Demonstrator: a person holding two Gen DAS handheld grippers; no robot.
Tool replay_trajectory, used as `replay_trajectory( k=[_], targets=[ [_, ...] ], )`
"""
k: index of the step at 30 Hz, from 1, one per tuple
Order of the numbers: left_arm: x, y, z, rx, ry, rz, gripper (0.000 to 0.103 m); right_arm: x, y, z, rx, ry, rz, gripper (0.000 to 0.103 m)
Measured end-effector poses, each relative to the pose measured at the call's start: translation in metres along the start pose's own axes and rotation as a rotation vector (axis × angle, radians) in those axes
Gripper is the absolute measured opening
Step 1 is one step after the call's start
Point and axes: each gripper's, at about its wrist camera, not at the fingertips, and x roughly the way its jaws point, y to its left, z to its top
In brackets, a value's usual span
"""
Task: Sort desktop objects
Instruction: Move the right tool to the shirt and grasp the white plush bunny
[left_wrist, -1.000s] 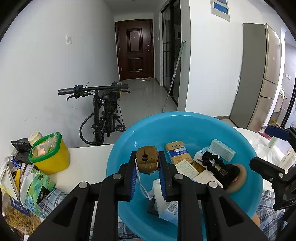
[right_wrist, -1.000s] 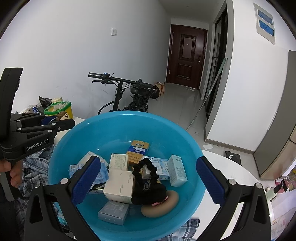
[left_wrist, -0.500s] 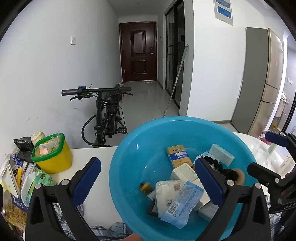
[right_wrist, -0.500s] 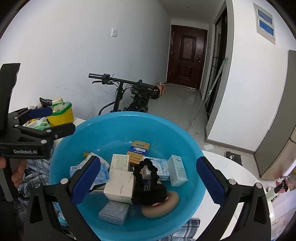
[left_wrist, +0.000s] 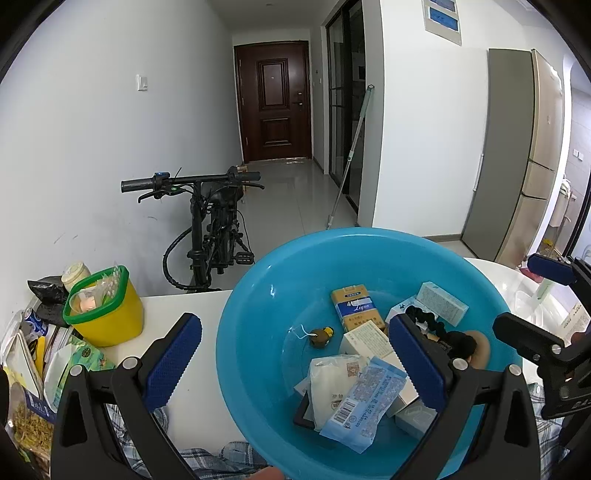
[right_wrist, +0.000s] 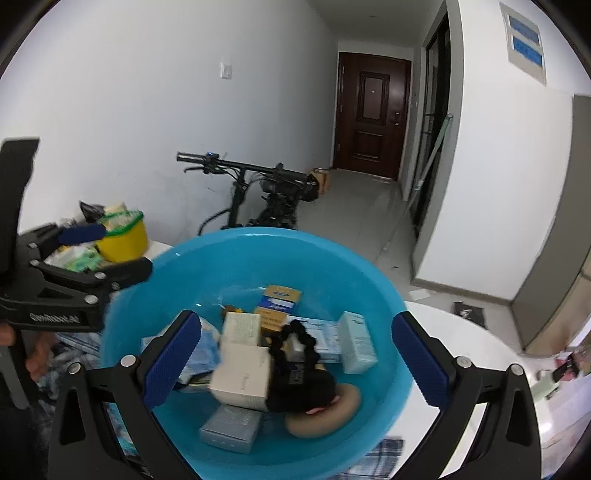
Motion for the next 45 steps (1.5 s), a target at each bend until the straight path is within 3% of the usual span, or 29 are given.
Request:
replay_trajectory(
  k=[17, 27, 29, 37, 39, 45],
  targets=[
    [-0.015, -0.012, 0.000, 0.048, -0.016, -0.040, 0.103, 0.012, 0.002, -0.006, -0.035, 0.038, -0.022, 0.103],
    [-0.054, 0.001, 0.011, 0.016, -0.099, -0.117, 0.103, -0.027, -0.007, -0.008, -0.013, -0.009, -0.059, 0.103],
    [-0.059, 0.002, 0.012, 0.007, -0.107, -0.135, 0.103, -0.035, 0.000, -0.015, -0.040, 0.006, -0.037, 0.103],
    [-0.072, -0.006, 0.014, 0.036, -0.120, -0.154, 0.103, -0.069, 0.044, -0.070, -0.201, 0.088, -0.143, 0.103],
    [-0.076, -0.007, 0.015, 0.040, -0.129, -0.155, 0.103, -0.075, 0.046, -0.089, -0.193, 0.109, -0.165, 0.103],
    [-0.088, -0.009, 0.015, 0.042, -0.149, -0.181, 0.103, -0.079, 0.032, -0.133, -0.073, 0.178, -0.118, 0.103]
  ],
)
